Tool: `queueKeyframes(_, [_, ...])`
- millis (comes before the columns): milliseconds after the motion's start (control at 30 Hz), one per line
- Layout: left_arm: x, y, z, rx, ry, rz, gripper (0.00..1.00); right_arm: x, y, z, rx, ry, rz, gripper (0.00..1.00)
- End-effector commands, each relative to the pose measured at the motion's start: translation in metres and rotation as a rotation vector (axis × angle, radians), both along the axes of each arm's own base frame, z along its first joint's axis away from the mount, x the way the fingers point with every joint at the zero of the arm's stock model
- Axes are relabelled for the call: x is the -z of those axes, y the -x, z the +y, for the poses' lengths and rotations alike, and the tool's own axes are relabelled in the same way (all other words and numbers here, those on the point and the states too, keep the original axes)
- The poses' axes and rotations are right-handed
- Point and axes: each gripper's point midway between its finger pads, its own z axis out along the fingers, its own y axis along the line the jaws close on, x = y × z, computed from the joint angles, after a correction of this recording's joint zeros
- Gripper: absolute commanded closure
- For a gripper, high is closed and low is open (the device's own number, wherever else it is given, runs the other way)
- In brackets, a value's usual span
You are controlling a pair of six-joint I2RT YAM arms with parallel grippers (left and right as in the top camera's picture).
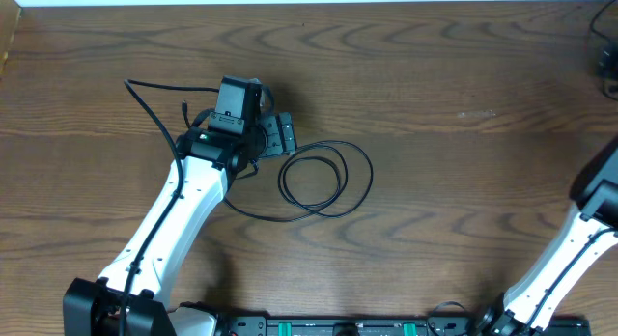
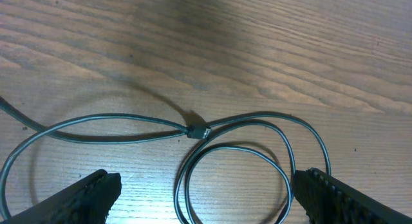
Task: Untangle cables
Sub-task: 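Return the right gripper to the remaining black cable at table center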
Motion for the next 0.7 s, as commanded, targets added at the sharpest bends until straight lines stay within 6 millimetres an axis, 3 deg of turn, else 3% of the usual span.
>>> queueKeyframes(0, [-0.003, -0.003, 0.000, 0.002, -0.003, -0.009, 0.07, -0.130, -0.018, 0.071, -0.071, -0.036, -0.238, 0.01])
queueKeyframes(100, [-0.003, -0.003, 0.000, 0.002, -0.003, -0.009, 0.07, -0.181, -0.010, 0.116, -0.153, -0.050, -0.275, 0.01])
queueKeyframes(200, [-0.003, -0.003, 0.000, 0.002, -0.003, -0.009, 0.07, -0.247, 0.022, 0.165, -0.244, -0.022, -0.306, 0.01])
queueKeyframes(300, [-0.003, -0.003, 0.000, 0.002, -0.003, -0.009, 0.07, -0.276, 0.049, 0.198, -0.313, -0.047, -0.309, 0.01])
queueKeyframes(333, [-0.003, -0.003, 0.000, 0.002, -0.003, -0.009, 0.07, -0.282, 0.063, 0.224, -0.388, -0.109, -0.301, 0.01])
queueKeyframes(400, [-0.003, -0.003, 0.000, 0.002, -0.003, -0.009, 0.07, -0.280, 0.079, 0.256, -0.480, -0.208, -0.272, 0.01])
queueKeyframes(500, [-0.003, -0.003, 0.000, 0.002, -0.003, -0.009, 0.07, -0.261, 0.105, 0.314, -0.636, -0.450, -0.185, 0.01])
queueKeyframes(667, [-0.003, -0.003, 0.000, 0.002, -0.003, -0.009, 0.07, -0.230, 0.144, 0.386, -0.744, -0.793, -0.005, 0.01])
